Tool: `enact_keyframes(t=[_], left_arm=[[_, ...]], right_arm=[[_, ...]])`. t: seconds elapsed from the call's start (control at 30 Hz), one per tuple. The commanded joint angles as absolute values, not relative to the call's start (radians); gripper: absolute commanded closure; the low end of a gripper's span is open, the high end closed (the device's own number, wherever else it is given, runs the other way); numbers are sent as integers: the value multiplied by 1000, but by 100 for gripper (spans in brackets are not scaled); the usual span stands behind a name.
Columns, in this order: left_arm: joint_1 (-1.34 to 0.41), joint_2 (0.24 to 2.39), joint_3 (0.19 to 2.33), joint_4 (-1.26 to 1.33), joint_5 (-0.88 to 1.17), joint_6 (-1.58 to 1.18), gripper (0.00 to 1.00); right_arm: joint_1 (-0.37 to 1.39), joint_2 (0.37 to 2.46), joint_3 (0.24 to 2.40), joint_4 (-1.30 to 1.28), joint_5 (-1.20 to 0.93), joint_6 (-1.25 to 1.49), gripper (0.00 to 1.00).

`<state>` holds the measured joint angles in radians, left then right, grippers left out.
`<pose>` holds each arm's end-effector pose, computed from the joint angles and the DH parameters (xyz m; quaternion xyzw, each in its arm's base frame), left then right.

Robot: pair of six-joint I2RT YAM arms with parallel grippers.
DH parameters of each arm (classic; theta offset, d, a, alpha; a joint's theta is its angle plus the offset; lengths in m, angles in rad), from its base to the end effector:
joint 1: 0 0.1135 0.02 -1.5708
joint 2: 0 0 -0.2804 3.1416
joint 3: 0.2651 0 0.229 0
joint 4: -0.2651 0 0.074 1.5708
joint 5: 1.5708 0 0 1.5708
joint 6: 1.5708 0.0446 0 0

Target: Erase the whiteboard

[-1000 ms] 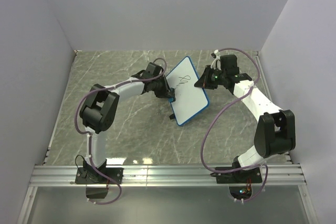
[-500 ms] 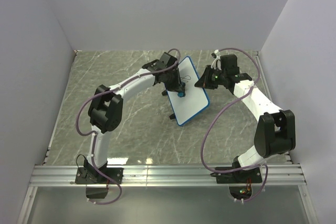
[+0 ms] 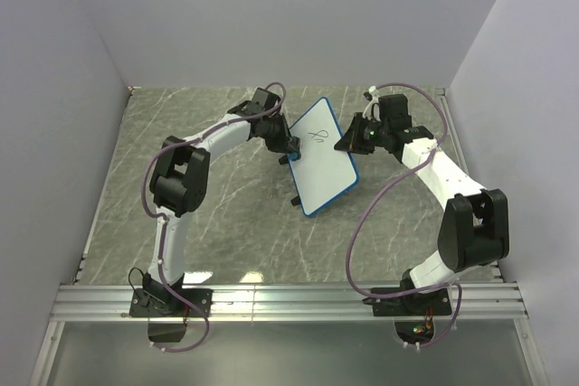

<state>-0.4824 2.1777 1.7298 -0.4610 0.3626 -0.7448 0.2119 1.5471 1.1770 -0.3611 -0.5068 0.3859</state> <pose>0.4145 -0.2349 0.2109 -0.0636 0.9299 -0.3235 0.1631 0.3134 0.0896 0.2944 -0.0250 0.8895 0.3350 0.3097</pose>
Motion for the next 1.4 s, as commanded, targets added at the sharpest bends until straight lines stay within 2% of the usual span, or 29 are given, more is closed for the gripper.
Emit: enact_keyframes(t=[0.0,0.37,0.5,0.73,0.93,1.27,1.37], left_arm=[[-531,2220,1719,-379,359,-732,100],[-614,2298,2132,-448,506,-767,100],[-663,2315,2177,-420,578,-765,100],[-701,2270,2056,-391,574,-756,100],[-652,2235,1948,-437,459,-758,100],[-578,2166,1594,-423,402,-706,100],[-562,2200,1609,-440,394,-716,100]], right_arm=[[259,1551,1166,-485,-569,373,100],[261,1565,1146,-462,-577,382,100],[262,1563,1143,-465,-575,380,100],[262,1568,1147,-466,-572,374,100],[261,1565,1143,-466,-571,374,100],[261,1555,1149,-488,-561,360,100],[261,1560,1150,-482,-564,368,100]])
